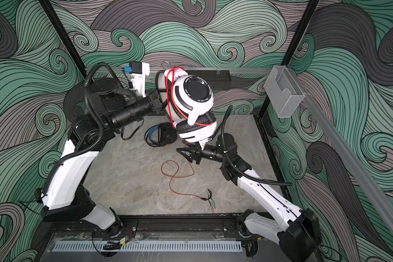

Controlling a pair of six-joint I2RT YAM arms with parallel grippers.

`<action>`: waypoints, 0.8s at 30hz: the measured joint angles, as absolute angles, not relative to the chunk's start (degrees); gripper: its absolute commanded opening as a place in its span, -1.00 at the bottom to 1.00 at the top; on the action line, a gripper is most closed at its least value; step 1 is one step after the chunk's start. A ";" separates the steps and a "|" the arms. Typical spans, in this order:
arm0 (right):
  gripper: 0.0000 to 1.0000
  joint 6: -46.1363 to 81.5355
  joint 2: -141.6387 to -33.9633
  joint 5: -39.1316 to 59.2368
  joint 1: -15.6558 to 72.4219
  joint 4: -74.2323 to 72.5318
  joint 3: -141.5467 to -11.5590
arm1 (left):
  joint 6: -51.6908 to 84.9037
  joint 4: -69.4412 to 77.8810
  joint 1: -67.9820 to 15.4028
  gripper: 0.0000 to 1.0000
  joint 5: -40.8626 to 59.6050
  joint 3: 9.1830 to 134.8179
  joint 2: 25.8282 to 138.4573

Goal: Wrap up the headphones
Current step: 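Raise the white headset with the left gripper while the right gripper draws the cable down, then lower the white headset toward the right gripper while it brings the cable up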

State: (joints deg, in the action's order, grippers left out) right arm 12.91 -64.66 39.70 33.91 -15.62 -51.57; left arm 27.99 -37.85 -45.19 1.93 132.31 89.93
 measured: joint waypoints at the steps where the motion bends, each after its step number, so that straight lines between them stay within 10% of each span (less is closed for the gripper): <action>1: 0.21 12.95 -64.95 39.81 33.95 -16.05 -51.57 | 28.08 -37.87 -45.19 -1.00 1.93 132.31 89.91; 16: -1.00 10.74 -67.53 41.93 39.22 -15.86 -47.37 | 31.90 -35.46 -43.48 -1.00 -0.38 132.31 90.19; 24: -1.00 5.89 -62.11 39.09 41.06 -6.35 -46.85 | 35.79 -35.11 -38.63 -1.00 -5.87 132.29 92.33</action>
State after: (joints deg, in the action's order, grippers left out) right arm 5.89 -62.11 39.09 41.06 -6.35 -46.85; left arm 35.79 -35.11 -38.63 -5.87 132.29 92.33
